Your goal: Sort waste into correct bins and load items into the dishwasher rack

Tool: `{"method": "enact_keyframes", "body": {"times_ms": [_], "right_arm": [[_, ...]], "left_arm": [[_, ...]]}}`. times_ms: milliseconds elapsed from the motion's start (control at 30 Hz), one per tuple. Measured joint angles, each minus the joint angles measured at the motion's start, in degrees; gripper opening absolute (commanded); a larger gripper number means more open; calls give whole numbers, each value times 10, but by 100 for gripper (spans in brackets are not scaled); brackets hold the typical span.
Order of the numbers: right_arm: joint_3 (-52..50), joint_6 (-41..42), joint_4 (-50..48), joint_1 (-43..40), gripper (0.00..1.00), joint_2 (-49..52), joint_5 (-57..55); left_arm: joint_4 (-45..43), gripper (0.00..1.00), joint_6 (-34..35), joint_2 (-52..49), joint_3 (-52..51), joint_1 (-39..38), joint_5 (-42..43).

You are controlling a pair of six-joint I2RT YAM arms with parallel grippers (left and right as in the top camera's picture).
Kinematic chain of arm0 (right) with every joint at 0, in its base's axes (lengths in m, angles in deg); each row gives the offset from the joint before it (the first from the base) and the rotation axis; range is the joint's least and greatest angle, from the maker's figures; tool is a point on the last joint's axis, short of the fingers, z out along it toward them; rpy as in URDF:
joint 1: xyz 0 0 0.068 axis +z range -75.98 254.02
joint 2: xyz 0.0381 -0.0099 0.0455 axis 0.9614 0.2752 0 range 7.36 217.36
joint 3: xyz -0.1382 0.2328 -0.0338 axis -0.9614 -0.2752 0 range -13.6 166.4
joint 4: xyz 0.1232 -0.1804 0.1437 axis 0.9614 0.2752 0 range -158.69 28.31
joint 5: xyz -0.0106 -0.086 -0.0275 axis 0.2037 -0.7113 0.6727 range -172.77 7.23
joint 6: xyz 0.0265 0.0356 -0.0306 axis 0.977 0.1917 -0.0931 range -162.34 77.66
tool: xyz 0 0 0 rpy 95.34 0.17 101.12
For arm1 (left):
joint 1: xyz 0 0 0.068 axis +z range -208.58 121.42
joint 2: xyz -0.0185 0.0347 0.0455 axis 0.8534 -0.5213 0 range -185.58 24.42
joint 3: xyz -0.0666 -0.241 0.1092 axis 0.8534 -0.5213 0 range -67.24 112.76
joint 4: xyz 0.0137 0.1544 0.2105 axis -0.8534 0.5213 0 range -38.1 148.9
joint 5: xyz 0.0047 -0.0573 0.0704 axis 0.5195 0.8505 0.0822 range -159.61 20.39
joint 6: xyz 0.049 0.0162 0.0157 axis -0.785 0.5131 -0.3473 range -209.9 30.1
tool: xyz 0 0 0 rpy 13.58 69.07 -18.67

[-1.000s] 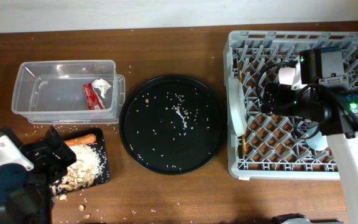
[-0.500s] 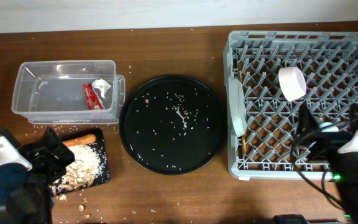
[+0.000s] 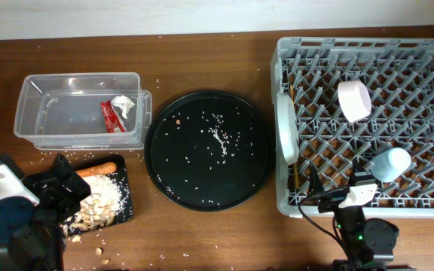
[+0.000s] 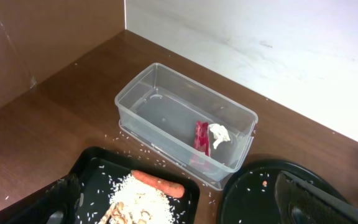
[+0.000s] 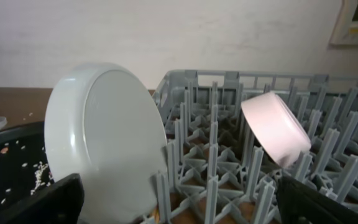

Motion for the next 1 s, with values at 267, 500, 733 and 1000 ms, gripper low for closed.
{"method": "enact_keyframes", "body": {"times_ms": [267,500,733,1000], "right_arm": [[-4,0,-7,0,98,0,0],[-4,0,-7,0,98,0,0],[-5,0,-9,0,98,-1,0],[-5,0,-9,0,98,-1,0]], "left_arm": [[0,99,0,0,0,0,0],[19,99,0,0,0,0,0],[-458,99,-71,153,-406,0,130],[-583,99,-97,392,-724,-15,182]]}}
